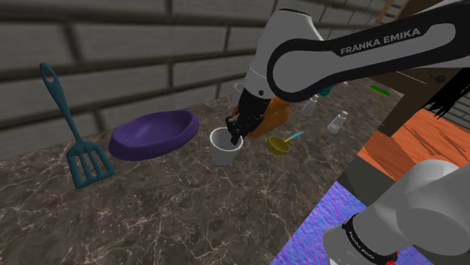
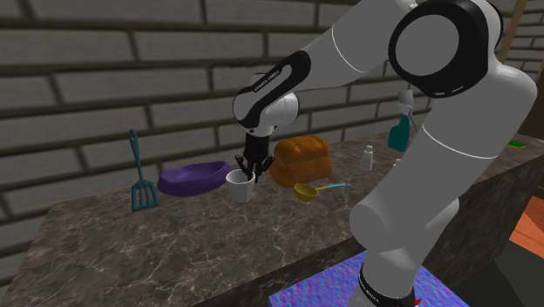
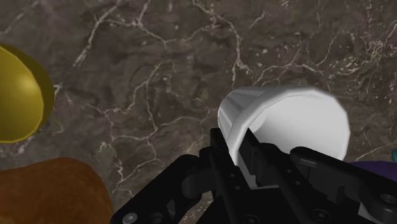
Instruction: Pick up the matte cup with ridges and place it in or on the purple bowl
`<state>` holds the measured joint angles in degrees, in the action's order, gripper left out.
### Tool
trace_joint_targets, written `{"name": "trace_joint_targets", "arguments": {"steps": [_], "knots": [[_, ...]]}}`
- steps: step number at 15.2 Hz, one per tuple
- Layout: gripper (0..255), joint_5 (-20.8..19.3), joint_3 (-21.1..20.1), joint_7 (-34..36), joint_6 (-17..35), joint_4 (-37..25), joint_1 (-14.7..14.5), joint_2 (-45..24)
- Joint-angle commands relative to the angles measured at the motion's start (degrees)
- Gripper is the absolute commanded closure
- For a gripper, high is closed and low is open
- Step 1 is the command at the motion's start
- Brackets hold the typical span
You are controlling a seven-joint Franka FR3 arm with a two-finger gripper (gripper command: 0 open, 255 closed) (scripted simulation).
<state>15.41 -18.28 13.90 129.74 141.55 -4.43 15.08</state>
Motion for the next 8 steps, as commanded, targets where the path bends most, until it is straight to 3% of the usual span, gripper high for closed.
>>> {"name": "trace_joint_targets", "arguments": {"steps": [1,8], "knots": [[255,-0.1,0.1,0.2,-1.7,-0.9,0.0,0.8],[255,-0.4,0.8,0.8,-7.6,-4.3,0.1,3.4]]}}
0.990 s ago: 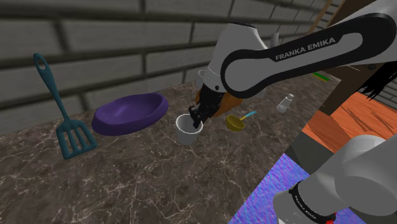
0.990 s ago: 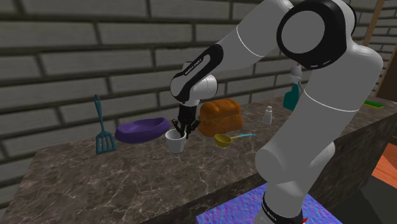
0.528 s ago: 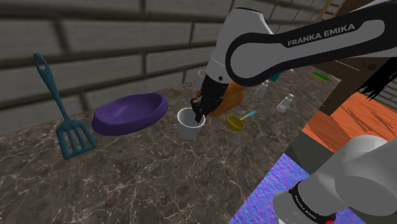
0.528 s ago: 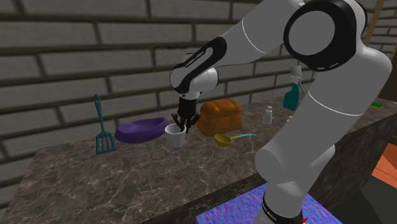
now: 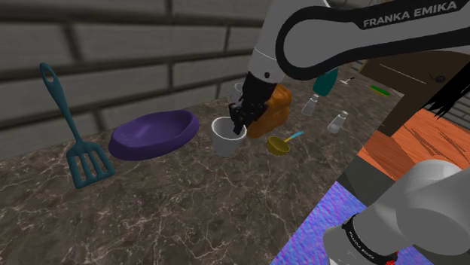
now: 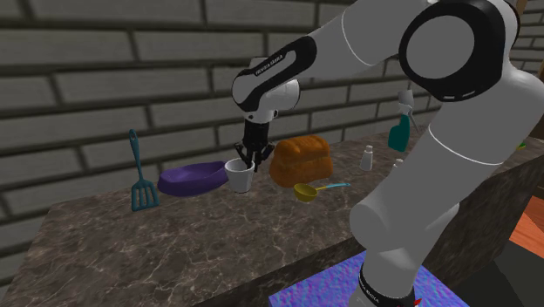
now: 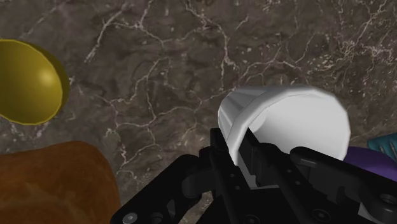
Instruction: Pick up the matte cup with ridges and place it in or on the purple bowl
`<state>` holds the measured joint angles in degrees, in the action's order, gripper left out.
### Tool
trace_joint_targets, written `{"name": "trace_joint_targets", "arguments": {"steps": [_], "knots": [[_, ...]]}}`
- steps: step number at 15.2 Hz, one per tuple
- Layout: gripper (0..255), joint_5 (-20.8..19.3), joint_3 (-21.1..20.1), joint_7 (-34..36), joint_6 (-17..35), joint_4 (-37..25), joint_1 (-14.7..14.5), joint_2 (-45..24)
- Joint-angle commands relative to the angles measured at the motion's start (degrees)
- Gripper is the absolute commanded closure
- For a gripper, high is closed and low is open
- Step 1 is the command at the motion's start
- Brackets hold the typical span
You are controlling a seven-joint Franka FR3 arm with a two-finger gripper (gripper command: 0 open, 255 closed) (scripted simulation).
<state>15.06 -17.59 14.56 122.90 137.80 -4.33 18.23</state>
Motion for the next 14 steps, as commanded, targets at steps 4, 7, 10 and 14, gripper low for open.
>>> {"name": "trace_joint_targets", "arguments": {"steps": [4,7,10,14], "knots": [[255,-0.3,0.4,0.4,-4.0,-2.7,0.1,1.4],[255,-0.5,0.7,0.7,-6.5,-4.4,0.2,2.1],[255,-0.7,0.9,0.9,-8.8,-6.2,0.3,2.6],[255,-0.9,1.3,1.3,-12.0,-8.8,0.4,3.2]]}}
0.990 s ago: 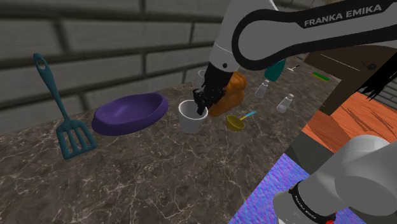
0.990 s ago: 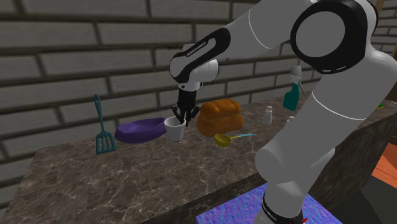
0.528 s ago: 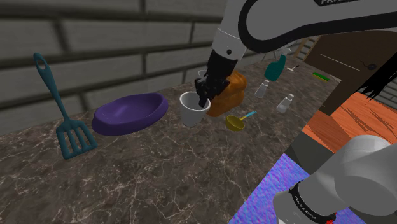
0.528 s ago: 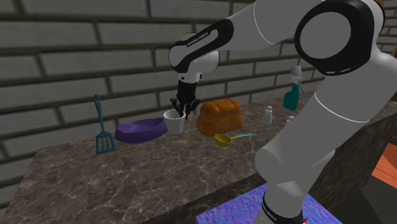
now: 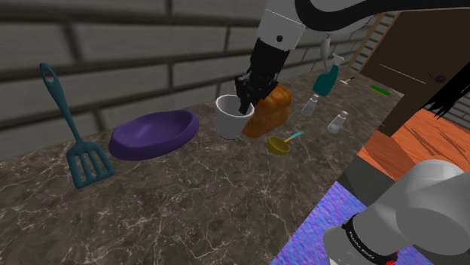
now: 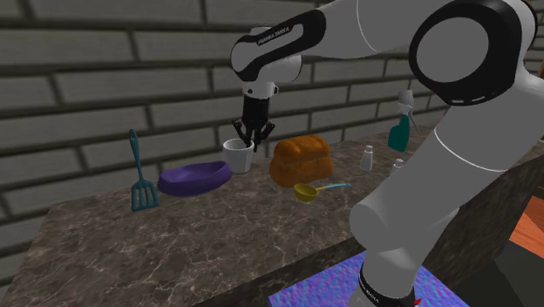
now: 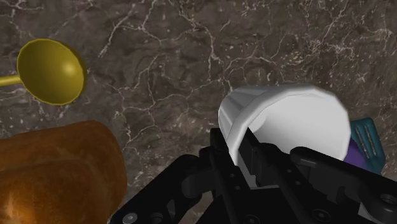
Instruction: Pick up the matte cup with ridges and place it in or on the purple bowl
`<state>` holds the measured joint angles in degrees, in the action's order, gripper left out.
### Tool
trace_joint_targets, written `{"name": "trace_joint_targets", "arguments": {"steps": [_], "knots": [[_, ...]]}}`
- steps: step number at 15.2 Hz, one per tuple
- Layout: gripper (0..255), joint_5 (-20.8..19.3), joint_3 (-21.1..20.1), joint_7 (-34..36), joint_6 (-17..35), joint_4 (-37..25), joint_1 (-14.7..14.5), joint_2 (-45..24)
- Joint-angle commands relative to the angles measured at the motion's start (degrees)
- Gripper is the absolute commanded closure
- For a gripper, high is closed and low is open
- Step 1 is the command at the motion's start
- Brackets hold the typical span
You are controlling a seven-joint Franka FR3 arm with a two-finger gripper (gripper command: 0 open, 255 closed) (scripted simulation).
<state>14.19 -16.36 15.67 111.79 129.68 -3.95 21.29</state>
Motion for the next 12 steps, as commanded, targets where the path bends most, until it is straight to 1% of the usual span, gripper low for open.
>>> {"name": "trace_joint_targets", "arguments": {"steps": [1,4,8,12], "knots": [[255,-0.1,0.1,0.3,-1.6,-1.4,0.0,0.2],[255,-0.3,0.3,0.5,-3.5,-3.1,0.1,0.4],[255,-2.4,-2.2,4.2,-3.9,-12.8,0.2,-8.5],[255,-5.7,-4.3,8.3,-5.3,-23.6,-0.2,-17.8]]}}
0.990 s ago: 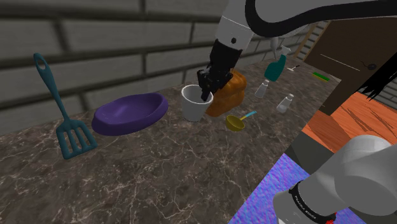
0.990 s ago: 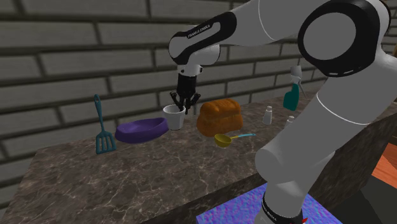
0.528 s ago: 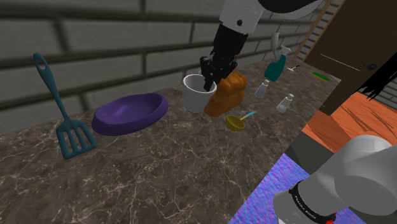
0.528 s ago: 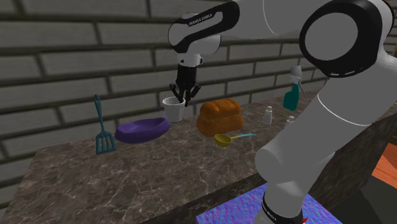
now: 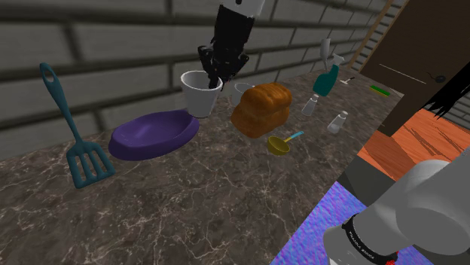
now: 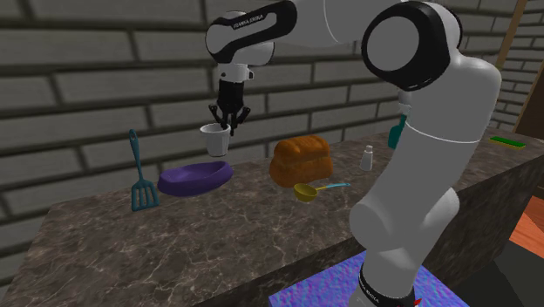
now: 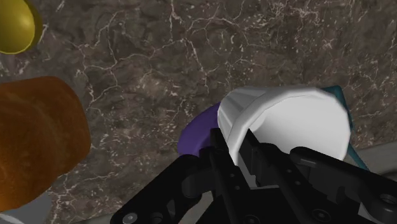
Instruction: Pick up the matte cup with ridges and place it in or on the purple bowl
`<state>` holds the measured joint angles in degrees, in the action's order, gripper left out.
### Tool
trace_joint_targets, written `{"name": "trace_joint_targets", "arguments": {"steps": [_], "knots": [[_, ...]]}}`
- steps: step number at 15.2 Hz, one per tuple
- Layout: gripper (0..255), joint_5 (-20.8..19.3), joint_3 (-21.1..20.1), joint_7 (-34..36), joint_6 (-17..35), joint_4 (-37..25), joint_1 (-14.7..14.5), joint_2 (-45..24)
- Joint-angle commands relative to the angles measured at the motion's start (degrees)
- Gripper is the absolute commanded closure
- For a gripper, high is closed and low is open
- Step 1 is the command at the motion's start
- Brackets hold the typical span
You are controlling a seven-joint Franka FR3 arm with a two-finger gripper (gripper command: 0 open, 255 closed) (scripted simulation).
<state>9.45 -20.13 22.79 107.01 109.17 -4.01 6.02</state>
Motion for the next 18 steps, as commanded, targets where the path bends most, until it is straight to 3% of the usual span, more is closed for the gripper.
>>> {"name": "trace_joint_targets", "arguments": {"steps": [1,8,18], "knots": [[255,-1.9,-1.0,2.2,-1.1,-6.1,-0.4,-5.0],[255,-9.6,-2.8,9.0,-8.1,-30.9,-4.8,-23.4],[255,-9.2,-2.4,8.2,-0.1,-22.2,-4.4,-22.7]]}}
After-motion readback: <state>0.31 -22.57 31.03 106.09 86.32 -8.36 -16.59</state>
